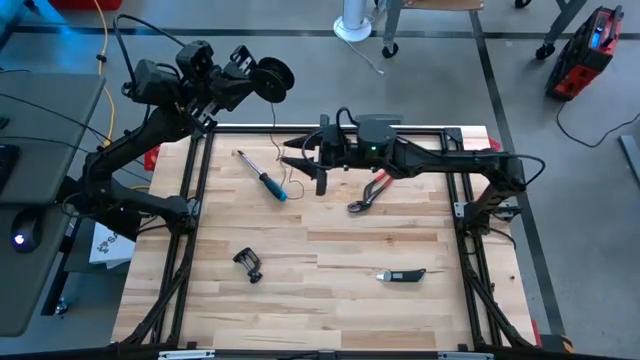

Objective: Coil cords
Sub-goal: Coil the black wire onto the black spool

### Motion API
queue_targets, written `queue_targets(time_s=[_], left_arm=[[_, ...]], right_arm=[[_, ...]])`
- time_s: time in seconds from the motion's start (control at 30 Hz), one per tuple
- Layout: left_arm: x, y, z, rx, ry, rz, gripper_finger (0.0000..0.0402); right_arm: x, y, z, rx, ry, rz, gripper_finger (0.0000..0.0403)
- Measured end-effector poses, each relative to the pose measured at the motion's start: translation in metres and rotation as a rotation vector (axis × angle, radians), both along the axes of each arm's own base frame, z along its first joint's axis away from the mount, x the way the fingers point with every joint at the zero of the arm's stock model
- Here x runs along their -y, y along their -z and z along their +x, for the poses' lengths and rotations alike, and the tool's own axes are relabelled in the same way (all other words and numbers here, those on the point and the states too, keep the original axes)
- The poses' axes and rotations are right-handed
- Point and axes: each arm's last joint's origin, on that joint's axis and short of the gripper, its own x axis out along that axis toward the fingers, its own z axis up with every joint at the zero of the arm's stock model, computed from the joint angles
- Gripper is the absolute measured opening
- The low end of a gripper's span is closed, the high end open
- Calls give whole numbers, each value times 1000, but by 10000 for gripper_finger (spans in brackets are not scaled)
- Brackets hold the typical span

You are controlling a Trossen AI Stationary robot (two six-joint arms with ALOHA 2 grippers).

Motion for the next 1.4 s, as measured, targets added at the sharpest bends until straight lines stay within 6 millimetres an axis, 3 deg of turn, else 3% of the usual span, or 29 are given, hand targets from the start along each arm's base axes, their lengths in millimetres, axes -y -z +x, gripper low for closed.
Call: queue_targets(time_s=[0.5,1.07,1.2,1.4], left_arm=[[4,0,2,-1,31,-13,1],[7,7,19,-31,79,-28,1],[7,7,19,-31,79,-28,1],[7,7,19,-29,74,-22,1]], right_arm=[[2,5,8,45,-25,-1,188],[3,10,9,-1,-29,23,187],[3,11,9,-5,-29,23,165],[3,11,9,-5,-28,20,87]])
